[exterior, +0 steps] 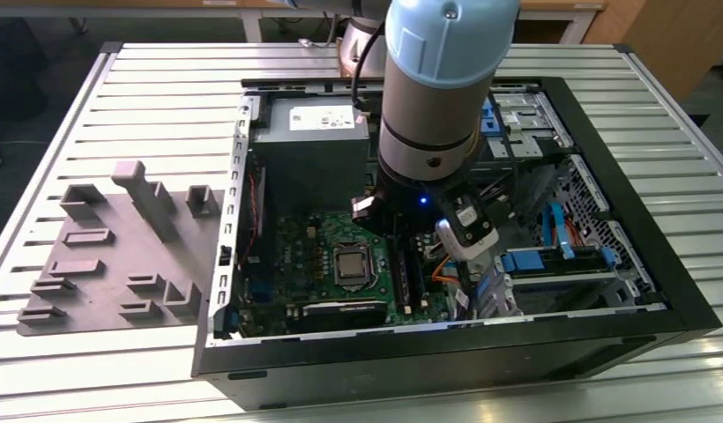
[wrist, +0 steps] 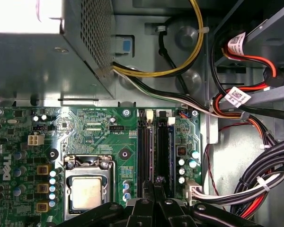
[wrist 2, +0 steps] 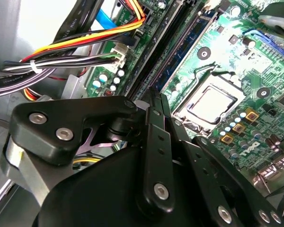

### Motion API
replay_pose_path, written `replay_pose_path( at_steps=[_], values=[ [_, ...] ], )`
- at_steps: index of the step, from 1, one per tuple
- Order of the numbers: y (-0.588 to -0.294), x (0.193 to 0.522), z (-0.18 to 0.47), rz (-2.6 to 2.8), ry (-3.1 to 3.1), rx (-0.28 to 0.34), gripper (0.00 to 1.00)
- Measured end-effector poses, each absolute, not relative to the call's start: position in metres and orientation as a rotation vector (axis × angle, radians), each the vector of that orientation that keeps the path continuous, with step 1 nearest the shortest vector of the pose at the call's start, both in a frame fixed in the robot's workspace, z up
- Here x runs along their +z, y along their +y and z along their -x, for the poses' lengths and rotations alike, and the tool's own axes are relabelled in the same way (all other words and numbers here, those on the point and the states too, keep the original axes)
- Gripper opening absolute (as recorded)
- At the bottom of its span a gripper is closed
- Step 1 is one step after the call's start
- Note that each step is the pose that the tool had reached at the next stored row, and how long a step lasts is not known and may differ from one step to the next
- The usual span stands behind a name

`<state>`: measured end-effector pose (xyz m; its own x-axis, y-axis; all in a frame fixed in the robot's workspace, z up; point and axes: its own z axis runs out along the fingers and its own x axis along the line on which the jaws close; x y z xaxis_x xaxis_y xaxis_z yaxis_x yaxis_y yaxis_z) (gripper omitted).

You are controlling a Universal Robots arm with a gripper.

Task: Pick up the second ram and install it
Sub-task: 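Insert the second ram into the second slot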

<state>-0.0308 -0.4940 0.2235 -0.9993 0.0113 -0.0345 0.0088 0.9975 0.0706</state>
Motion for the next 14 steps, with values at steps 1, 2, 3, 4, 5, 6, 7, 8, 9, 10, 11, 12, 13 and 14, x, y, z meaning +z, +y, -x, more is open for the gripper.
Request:
replay_pose_path(
  at_steps=[1, 2, 3, 4, 5, 6, 7, 8, 9, 10, 11, 12, 13, 14],
  values=[
    [-0.4940, 0.2234, 0.0308, -0.015, 3.105, 0.109, 0.11],
    [-0.4939, 0.2233, 0.0309, -0.015, 3.105, 0.109, 0.11],
    [-0.4939, 0.2231, 0.0309, -0.014, 3.105, 0.109, 0.11],
    [-0.4939, 0.2229, 0.0310, -0.014, 3.105, 0.109, 0.11],
    [-0.4937, 0.2227, 0.0311, -0.014, 3.105, 0.108, 0.11],
    [-0.4935, 0.2225, 0.0313, -0.014, 3.105, 0.108, 0.11],
    [-0.4934, 0.2225, 0.0314, -0.013, 3.105, 0.108, 0.11],
    [-0.4933, 0.2224, 0.0315, -0.013, 3.105, 0.108, 0.11],
    [-0.4932, 0.2223, 0.0315, -0.012, 3.105, 0.108, 0.11],
    [-0.4931, 0.2222, 0.0316, -0.012, 3.105, 0.108, 0.11],
    [-0.4930, 0.2221, 0.0317, -0.012, 3.105, 0.108, 0.11],
    [-0.4929, 0.2216, 0.0317, -0.012, 3.105, 0.108, 0.11],
    [-0.4928, 0.2211, 0.0316, -0.012, 3.105, 0.108, 0.11],
    [-0.4928, 0.2206, 0.0316, -0.012, 3.105, 0.108, 0.11]
  ],
)
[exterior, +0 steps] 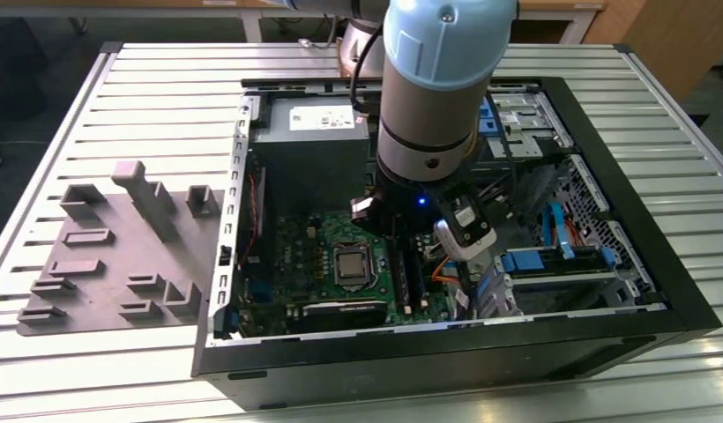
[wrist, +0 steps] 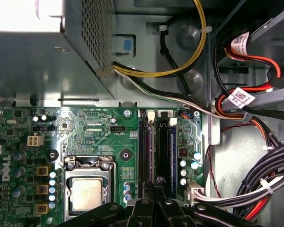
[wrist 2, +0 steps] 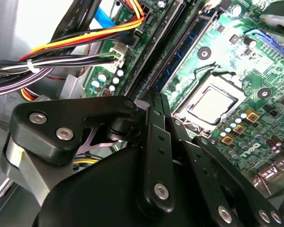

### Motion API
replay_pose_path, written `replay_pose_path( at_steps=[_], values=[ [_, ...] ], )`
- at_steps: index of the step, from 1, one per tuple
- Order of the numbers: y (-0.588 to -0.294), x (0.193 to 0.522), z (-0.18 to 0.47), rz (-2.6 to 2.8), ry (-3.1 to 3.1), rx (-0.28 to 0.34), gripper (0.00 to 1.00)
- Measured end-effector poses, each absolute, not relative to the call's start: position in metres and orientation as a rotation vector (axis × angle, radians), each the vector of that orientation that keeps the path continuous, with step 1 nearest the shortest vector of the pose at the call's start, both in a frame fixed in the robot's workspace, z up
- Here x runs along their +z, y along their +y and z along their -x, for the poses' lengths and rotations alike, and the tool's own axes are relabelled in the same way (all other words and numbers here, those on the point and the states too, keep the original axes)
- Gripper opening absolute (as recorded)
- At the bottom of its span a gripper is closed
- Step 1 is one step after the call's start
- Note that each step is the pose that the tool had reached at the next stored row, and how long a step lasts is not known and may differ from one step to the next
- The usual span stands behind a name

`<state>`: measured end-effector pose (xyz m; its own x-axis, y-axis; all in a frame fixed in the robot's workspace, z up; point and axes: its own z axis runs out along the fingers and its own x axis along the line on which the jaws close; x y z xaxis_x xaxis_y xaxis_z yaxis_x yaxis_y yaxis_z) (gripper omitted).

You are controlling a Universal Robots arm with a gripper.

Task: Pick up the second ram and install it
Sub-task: 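Insert the second ram into the second slot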

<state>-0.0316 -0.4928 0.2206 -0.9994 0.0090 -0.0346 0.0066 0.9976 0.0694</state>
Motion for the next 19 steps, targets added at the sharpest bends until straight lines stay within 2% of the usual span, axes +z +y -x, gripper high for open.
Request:
replay_pose_path(
  at_steps=[19],
  values=[
    [-0.4928, 0.2147, 0.0317, -0.012, 3.105, 0.107, 0.11]
  ],
)
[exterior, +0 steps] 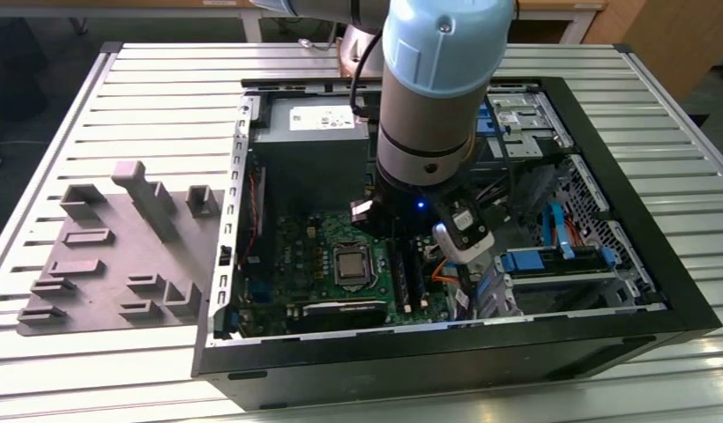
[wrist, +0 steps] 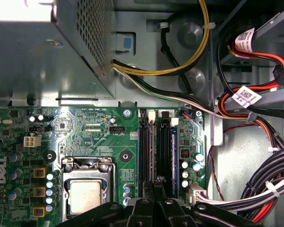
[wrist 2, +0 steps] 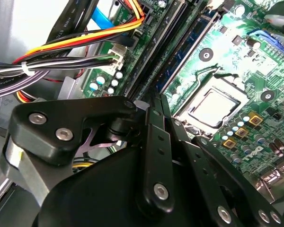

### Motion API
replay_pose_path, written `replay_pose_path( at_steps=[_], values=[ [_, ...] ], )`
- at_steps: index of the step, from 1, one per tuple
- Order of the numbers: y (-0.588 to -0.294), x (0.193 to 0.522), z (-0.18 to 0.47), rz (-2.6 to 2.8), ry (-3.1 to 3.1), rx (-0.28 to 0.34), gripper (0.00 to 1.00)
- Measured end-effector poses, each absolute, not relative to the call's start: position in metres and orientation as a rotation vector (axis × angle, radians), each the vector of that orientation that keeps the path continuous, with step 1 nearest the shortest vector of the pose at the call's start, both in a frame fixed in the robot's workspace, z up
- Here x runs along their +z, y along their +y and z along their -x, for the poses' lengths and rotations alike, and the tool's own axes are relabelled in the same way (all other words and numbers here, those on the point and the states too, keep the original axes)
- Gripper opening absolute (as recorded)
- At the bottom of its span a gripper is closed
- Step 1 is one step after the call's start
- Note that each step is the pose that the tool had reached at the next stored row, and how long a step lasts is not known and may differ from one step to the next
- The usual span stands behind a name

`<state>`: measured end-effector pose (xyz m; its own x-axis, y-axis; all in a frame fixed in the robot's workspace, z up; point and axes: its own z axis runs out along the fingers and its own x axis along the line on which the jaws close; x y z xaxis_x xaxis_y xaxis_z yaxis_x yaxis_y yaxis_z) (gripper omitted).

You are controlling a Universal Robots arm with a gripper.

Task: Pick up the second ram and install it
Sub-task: 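Insert the second ram into the second slot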

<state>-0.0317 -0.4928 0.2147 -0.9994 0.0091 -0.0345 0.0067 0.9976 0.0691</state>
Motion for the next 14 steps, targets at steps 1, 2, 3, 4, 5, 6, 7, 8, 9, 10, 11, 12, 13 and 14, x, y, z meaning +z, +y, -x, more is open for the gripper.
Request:
replay_pose_path(
  at_steps=[1, 2, 3, 4, 5, 6, 7, 8, 9, 10, 11, 12, 13, 14],
  values=[
    [-0.4928, 0.2147, 0.0317, -0.012, 3.105, 0.107, 0.11],
    [-0.4928, 0.2147, 0.0317, -0.012, 3.105, 0.107, 0.11],
    [-0.4928, 0.2147, 0.0317, -0.012, 3.105, 0.107, 0.11],
    [-0.4928, 0.2147, 0.0317, -0.012, 3.105, 0.107, 0.11],
    [-0.4928, 0.2147, 0.0317, -0.012, 3.105, 0.107, 0.11],
    [-0.4928, 0.2145, 0.0317, -0.012, 3.105, 0.107, 0.12],
    [-0.4928, 0.2145, 0.0317, -0.012, 3.105, 0.107, 0.12],
    [-0.4928, 0.2145, 0.0317, -0.012, 3.105, 0.108, 0.18],
    [-0.4928, 0.2145, 0.0317, -0.012, 3.105, 0.108, 0.18],
    [-0.4928, 0.2146, 0.0317, -0.012, 3.105, 0.108, 0.25],
    [-0.4927, 0.2146, 0.0317, -0.012, 3.105, 0.107, 0.25],
    [-0.4928, 0.2146, 0.0317, -0.012, 3.105, 0.107, 0.25],
    [-0.4927, 0.2150, 0.0317, -0.012, 3.105, 0.107, 0.25],
    [-0.4927, 0.2160, 0.0317, -0.012, 3.105, 0.107, 0.25]
  ],
)
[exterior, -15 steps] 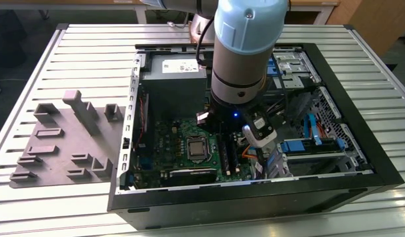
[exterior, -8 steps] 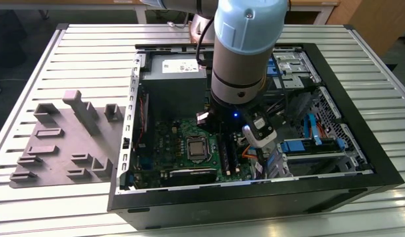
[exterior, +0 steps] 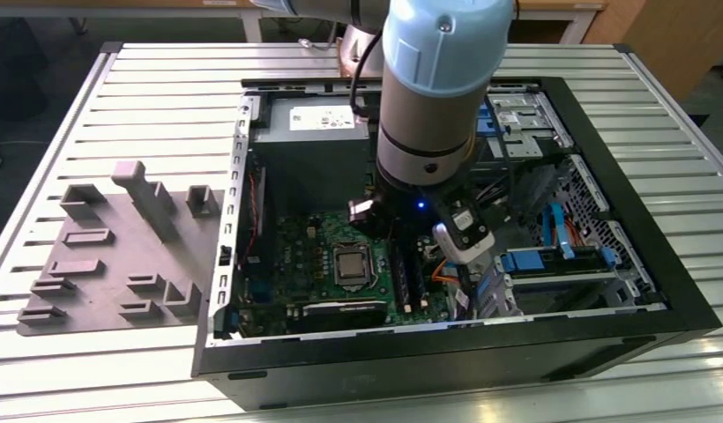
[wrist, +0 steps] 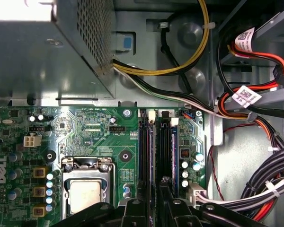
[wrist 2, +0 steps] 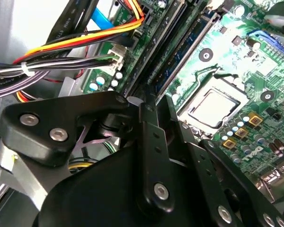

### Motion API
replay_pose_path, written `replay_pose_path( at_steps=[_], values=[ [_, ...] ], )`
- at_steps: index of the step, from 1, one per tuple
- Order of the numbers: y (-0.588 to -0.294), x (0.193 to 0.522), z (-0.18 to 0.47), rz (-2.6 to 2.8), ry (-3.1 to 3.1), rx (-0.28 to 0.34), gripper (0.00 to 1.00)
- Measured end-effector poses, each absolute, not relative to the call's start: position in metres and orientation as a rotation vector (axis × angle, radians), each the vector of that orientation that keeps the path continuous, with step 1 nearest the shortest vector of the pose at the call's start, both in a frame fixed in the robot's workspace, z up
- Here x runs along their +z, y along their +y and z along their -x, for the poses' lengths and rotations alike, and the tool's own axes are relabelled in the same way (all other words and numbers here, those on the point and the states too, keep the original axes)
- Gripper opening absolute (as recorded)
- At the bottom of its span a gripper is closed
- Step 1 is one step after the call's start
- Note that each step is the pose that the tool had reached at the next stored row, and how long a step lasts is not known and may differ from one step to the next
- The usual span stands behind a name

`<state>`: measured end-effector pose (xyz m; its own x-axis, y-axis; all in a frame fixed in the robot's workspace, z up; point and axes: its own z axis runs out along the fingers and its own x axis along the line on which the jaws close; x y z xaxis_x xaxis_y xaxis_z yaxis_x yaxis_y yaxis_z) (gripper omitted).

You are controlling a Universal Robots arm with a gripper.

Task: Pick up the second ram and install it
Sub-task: 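Insert the second ram into the second slot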

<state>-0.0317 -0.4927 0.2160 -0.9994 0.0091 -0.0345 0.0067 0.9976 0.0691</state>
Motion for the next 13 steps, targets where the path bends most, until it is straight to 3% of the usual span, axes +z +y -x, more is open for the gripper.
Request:
replay_pose_path(
  at_steps=[13],
  values=[
    [-0.493, 0.239, 0.032, -0.012, 3.105, 0.108, 0.25]
  ],
)
